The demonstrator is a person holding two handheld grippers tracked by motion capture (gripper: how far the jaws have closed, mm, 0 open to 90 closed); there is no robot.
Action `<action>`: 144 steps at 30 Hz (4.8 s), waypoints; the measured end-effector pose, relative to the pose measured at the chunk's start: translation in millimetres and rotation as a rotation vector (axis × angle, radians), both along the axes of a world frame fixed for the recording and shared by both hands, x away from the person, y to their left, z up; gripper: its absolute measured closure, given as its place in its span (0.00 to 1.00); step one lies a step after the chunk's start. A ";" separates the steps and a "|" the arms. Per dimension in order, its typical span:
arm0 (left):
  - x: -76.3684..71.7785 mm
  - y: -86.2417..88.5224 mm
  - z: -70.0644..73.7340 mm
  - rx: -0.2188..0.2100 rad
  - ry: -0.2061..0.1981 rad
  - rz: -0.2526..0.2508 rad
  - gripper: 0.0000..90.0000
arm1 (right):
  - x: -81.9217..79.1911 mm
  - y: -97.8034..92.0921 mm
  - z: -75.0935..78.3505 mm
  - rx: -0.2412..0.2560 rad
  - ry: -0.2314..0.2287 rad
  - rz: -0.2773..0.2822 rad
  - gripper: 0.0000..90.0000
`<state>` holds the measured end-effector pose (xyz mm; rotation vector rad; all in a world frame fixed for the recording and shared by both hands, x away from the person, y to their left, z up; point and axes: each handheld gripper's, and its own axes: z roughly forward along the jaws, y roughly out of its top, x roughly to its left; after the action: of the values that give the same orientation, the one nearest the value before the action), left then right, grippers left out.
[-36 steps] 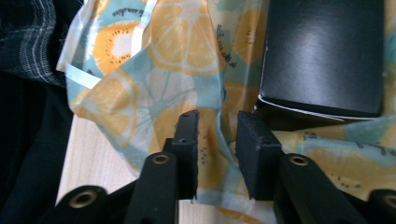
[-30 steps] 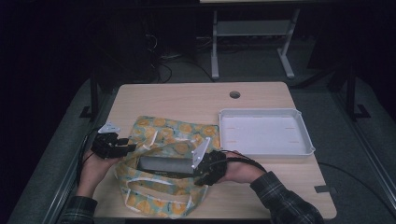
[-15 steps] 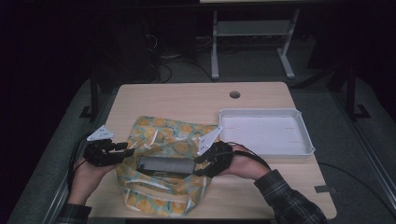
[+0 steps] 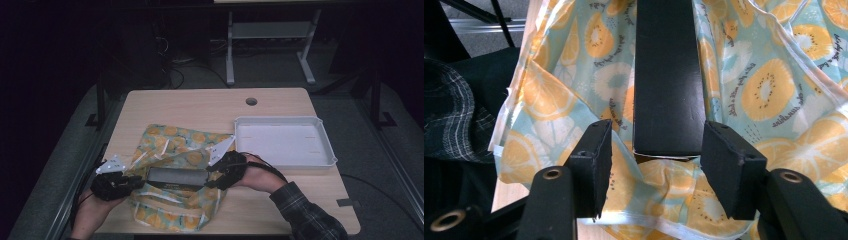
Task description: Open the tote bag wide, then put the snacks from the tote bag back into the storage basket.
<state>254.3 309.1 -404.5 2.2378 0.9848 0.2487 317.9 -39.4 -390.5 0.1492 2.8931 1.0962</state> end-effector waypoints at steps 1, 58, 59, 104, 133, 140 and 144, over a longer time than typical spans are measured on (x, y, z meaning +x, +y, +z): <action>-0.8 -2.1 -2.8 0.007 0.010 -0.010 0.84 | 0.1 0.1 -0.4 -0.001 -0.002 -0.004 0.50; 11.5 -10.7 -39.0 0.154 0.138 -0.072 0.98 | 1.9 -3.5 -5.8 -0.017 0.025 -0.063 0.61; 11.5 -10.7 -39.1 0.152 0.140 -0.073 0.99 | 2.3 -1.5 -5.0 -0.016 0.019 -0.065 0.61; 13.3 -8.4 -40.1 0.127 0.157 -0.062 1.00 | 7.5 58.1 -29.1 0.011 -0.037 -0.046 0.44; 13.8 -7.5 -39.8 0.129 0.160 -0.070 1.00 | 12.7 64.1 -52.2 -0.076 -0.009 -0.012 0.46; 13.7 -7.6 -39.9 0.127 0.160 -0.070 1.00 | 12.1 63.0 -49.3 -0.075 -0.004 -0.008 0.46; 13.8 -7.6 -40.0 0.125 0.160 -0.068 1.00 | 11.9 61.4 -46.3 -0.057 -0.005 -0.005 0.47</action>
<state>268.0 301.5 -444.5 2.4305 0.9980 0.1051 329.7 22.0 -436.9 0.1515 2.9141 1.0108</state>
